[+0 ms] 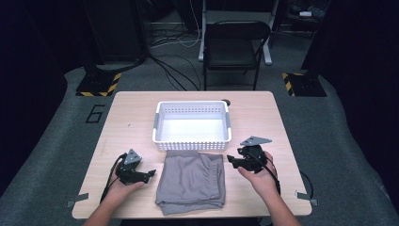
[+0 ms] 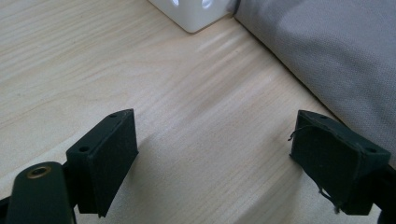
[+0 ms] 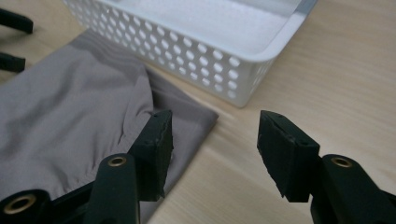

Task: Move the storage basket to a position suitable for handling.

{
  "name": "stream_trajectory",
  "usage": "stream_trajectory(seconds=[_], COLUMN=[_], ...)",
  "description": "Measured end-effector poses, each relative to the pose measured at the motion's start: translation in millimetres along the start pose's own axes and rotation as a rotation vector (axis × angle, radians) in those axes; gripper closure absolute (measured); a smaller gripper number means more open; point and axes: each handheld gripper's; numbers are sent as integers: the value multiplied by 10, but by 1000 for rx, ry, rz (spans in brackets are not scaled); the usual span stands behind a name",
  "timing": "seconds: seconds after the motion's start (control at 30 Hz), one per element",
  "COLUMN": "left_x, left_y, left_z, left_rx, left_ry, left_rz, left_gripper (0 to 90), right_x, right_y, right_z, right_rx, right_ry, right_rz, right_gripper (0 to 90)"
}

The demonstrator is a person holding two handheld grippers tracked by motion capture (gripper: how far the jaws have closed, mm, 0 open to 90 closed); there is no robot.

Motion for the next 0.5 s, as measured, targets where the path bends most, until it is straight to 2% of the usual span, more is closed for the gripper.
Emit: stream_trajectory(seconds=[0.1,0.13,0.2,0.23,0.27,0.3,0.43,0.5], left_x=[1,0,0,1,0,3,5,4], left_y=[0,0,0,0,0,0,1,1], left_z=[0,0,0,0,0,-2,-1,-1], left_rx=[0,0,0,0,0,2,2,1], left_ry=[0,0,0,0,0,-1,-2,-1], left_rz=[2,0,1,1,1,5,6,6], left_gripper=[140,140,140,140,140,140,140,140], right_x=[42,40,67,65,79,73,72,55], right_y=[-95,-111,-141,-153,-163,-166,-186,-188], right_z=[186,225,324,366,397,424,516,555], right_rx=[47,59,73,69,78,85,96,96], right_ry=[8,1,-8,-8,-15,-14,-18,-19], right_rz=[-7,-30,-34,-47,-37,-54,-30,-42], right_gripper=[456,456,456,455,452,449,441,435])
Point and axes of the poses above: each handheld gripper's, and its own axes: z roughly forward along the jaws, y roughly out of its top, x roughly to its left, and after that the axes turned 10 degrees about z, right-handed
